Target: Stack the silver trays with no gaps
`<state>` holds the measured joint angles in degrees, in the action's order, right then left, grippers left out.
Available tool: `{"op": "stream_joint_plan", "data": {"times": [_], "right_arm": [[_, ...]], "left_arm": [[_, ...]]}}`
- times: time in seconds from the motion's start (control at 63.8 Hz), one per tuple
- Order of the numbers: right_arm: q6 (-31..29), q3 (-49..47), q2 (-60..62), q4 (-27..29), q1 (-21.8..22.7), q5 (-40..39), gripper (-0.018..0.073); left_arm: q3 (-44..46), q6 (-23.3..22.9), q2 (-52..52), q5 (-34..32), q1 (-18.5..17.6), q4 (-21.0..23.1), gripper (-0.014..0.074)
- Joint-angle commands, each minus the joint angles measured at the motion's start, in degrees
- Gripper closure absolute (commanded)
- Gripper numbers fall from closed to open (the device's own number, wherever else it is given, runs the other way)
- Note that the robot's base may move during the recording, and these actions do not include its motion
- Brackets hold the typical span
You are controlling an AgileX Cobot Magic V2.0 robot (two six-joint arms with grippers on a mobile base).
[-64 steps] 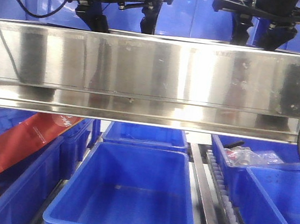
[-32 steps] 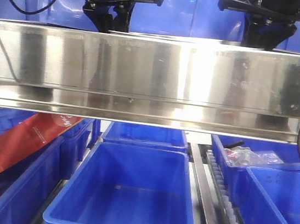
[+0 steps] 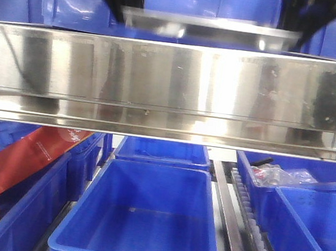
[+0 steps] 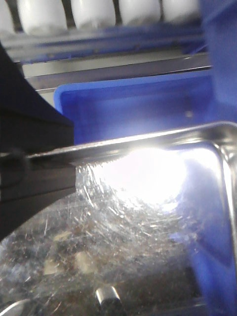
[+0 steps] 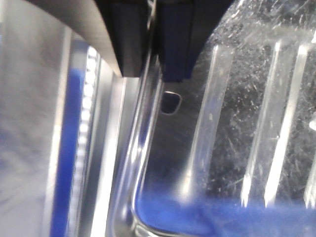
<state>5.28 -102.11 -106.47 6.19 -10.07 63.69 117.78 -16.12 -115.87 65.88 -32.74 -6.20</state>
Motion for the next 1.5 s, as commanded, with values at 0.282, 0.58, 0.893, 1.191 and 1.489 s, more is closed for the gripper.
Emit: {"op": "stream_joint_plan", "data": {"times": [0.282,0.58,0.893,1.191,1.489], "right_arm": [[-1.3,-0.2,7.7,0.0,-0.3,2.5,0.0639],[-1.3,-0.4,12.4,0.0,-0.3,-3.7,0.0639],[-1.3,-0.5,14.7,0.0,-0.3,-20.0,0.0639],[-1.3,-0.5,14.7,0.0,-0.3,-32.2,0.0639],[-1.3,-0.5,14.7,0.0,-0.3,-32.9,0.0639]], "left_arm": [[2.5,0.4,7.1,2.6,-0.8,0.8,0.0601],[2.5,0.4,11.3,-6.2,-1.6,0.5,0.0601],[2.5,0.4,11.5,-19.0,-1.6,-1.0,0.0601],[2.5,0.4,11.5,-25.1,-1.6,-6.8,0.0601],[2.5,0.4,11.5,-25.1,-1.6,-8.5,0.0601]]}}
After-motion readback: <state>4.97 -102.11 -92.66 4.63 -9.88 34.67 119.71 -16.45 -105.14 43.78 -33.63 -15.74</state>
